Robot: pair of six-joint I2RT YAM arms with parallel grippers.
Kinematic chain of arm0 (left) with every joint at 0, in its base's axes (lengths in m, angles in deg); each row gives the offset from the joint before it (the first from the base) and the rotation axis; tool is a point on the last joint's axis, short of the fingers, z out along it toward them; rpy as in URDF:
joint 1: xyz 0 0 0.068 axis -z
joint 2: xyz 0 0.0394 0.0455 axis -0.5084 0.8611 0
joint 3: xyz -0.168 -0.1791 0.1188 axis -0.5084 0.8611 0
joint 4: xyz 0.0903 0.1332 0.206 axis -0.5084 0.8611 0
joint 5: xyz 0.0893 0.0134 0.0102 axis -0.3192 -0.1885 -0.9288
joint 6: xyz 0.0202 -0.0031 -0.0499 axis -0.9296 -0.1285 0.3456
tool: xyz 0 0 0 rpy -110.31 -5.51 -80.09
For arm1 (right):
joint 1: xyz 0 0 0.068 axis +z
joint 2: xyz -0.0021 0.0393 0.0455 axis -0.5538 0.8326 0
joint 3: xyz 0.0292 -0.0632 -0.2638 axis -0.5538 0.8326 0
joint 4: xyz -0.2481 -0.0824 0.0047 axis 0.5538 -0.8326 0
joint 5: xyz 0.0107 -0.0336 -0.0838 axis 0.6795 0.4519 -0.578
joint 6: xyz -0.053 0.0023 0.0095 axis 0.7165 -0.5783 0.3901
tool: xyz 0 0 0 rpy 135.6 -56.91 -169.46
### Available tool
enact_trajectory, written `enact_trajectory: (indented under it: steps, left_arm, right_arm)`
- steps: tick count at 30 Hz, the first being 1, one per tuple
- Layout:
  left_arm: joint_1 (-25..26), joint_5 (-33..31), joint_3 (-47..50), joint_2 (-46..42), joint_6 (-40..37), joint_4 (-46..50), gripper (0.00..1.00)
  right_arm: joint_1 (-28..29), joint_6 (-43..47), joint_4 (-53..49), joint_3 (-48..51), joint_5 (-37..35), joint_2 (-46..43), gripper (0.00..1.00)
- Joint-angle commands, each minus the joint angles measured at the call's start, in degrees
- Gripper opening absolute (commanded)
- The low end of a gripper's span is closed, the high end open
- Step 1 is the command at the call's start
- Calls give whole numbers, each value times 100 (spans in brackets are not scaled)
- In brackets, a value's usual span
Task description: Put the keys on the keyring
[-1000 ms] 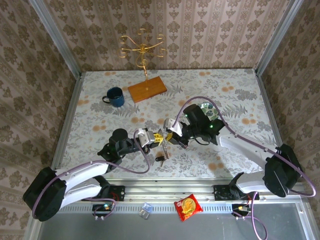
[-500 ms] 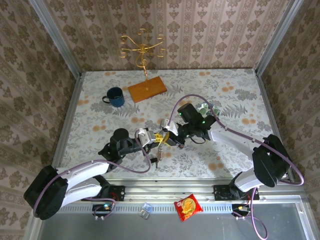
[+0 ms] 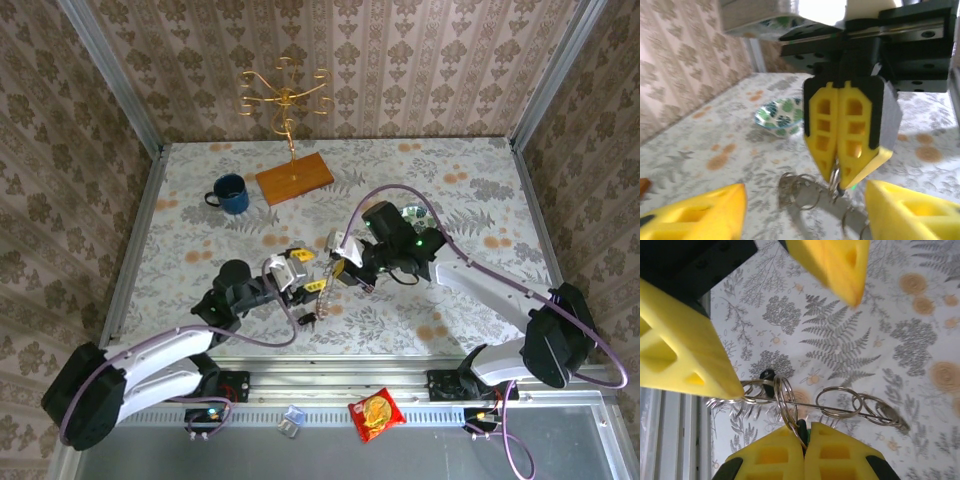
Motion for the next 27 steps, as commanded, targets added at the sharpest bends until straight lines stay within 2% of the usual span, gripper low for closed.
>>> enact_trajectory:
  steps: [1,4,8,12,14,17,19,23,27]
  left_arm:
    - [-127,-1036,244,-524,237,-299,71]
    - [-260,-2115,364,-1159,421,56,77]
    - [-552,-3470,293,-2021,698,1045,80]
    - [-927,-4770,102,-2726,1083,2056,80]
    - [-1072,-5227,-14,-3021,1145,2429,80]
    - [-1243,-5472,-186,-3169,1169,2777,80]
    - [-1350,-5406,-285,-3094,1185,2964,80]
    - [-1489,-5229,-390,-2771,1393,3139,80]
    - [-1568,-5051,-405,-2307,1541,3017,81]
  right_arm:
    - [-4,244,-601,-526,-342,-179,0]
    - [51,258,-710,-834,-364,-82,0]
    - [260,242,-577,-1281,-309,362,0]
    - [519,66,15,-1787,-180,965,0]
    - [618,-180,465,-2051,-163,1342,0]
    - [624,-687,1208,-2134,-84,1803,0]
    - [617,-792,1336,-2092,-37,2029,0]
    - [416,-681,596,-1834,71,2253,0]
    - [111,-111,-783,-1553,-134,2247,0]
